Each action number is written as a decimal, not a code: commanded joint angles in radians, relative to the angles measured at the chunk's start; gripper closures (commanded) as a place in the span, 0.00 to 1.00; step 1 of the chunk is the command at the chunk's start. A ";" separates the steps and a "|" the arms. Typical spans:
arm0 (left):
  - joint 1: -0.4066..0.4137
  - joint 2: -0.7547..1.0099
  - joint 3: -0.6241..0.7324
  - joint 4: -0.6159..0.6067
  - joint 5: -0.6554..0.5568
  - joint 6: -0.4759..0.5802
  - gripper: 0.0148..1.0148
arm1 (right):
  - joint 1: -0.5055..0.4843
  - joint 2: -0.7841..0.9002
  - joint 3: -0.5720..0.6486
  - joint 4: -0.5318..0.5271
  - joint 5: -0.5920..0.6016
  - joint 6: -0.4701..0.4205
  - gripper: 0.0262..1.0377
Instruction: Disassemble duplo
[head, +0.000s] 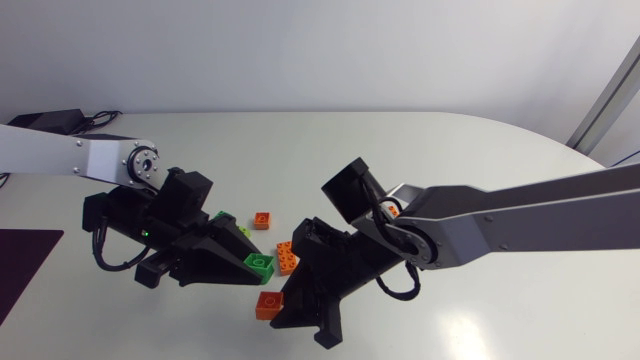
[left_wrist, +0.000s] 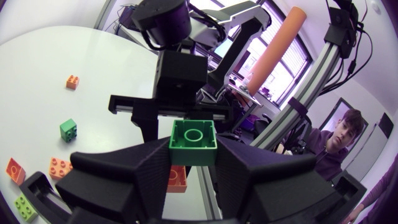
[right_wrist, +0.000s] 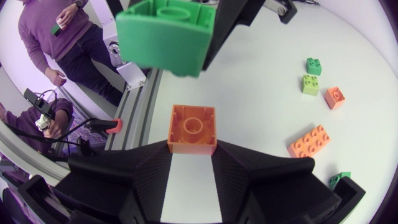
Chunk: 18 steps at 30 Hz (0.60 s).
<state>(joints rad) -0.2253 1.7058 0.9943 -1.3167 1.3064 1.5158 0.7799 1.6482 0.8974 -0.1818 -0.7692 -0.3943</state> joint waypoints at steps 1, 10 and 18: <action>0.024 0.021 0.030 -0.018 0.028 0.043 0.91 | -0.004 0.033 0.015 -0.025 0.016 -0.017 0.78; 0.116 0.100 0.104 -0.018 0.054 -0.026 0.90 | -0.031 0.013 0.021 -0.015 0.134 -0.008 0.78; 0.165 0.146 0.152 -0.018 0.054 -0.069 0.90 | -0.076 -0.025 0.015 0.013 0.142 0.008 0.78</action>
<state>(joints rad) -0.0898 1.8233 1.1080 -1.3220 1.3369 1.4639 0.7189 1.6482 0.9039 -0.1795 -0.6342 -0.3931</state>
